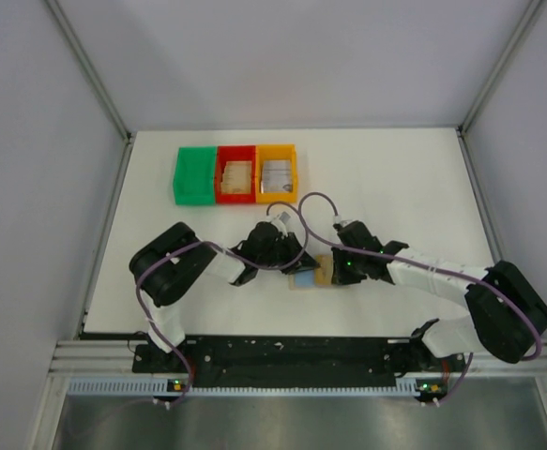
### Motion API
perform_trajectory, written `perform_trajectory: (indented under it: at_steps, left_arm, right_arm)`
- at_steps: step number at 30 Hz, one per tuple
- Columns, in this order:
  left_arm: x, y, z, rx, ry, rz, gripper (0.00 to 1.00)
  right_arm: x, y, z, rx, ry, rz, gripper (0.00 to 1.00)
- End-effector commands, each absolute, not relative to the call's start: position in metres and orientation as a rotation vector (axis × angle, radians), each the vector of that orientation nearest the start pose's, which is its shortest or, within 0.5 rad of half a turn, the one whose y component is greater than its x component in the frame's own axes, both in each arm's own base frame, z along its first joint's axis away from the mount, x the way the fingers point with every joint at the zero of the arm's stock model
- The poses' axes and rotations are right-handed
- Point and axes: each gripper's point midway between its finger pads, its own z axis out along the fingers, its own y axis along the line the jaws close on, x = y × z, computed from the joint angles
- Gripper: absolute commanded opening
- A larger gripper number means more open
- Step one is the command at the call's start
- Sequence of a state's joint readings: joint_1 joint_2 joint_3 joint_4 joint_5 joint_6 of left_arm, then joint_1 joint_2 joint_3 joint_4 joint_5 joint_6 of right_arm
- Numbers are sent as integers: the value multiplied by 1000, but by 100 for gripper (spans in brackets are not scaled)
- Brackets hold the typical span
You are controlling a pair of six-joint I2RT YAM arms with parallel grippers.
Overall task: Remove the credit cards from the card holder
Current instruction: Remove the credit card from the card holder.
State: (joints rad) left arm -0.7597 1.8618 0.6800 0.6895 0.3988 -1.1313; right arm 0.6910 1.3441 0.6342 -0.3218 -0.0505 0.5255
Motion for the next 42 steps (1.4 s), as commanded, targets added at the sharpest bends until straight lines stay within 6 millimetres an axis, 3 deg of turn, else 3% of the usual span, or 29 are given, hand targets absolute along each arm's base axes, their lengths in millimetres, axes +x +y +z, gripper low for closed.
perform_trajectory:
  at_steps: [1, 3, 7, 10, 12, 16, 23, 34, 42]
  left_arm:
    - [236, -378, 57, -106, 2341, -1551, 9]
    - [234, -375, 56, -108, 2331, -1556, 0]
    - [233, -369, 62, -108, 2277, -1571, 0]
    - [233, -363, 71, -110, 2208, -1612, 0]
    - [232, -360, 80, -105, 2155, -1655, 0]
    - [229, -360, 95, -92, 2070, -1730, 0]
    - [226, -350, 119, -78, 1935, -1806, 0]
    - [224, -343, 133, -71, 1864, -1851, 0]
    - [223, -342, 147, -47, 1812, -1874, 0]
  right_arm:
    - [196, 208, 26, -231, 2659, 531, 13]
    - [197, 210, 33, -221, 2638, 581, 13]
    - [203, 217, 59, -178, 2530, 765, 15]
    - [206, 221, 78, -150, 2438, 923, 27]
    - [205, 226, 87, -142, 2395, 1013, 40]
    - [212, 233, 95, -89, 2335, 1108, 50]
    - [217, 224, 88, 30, 2296, 1160, 50]
    - [211, 230, 97, 1, 2196, 1333, 46]
    - [213, 226, 83, 53, 2242, 1286, 40]
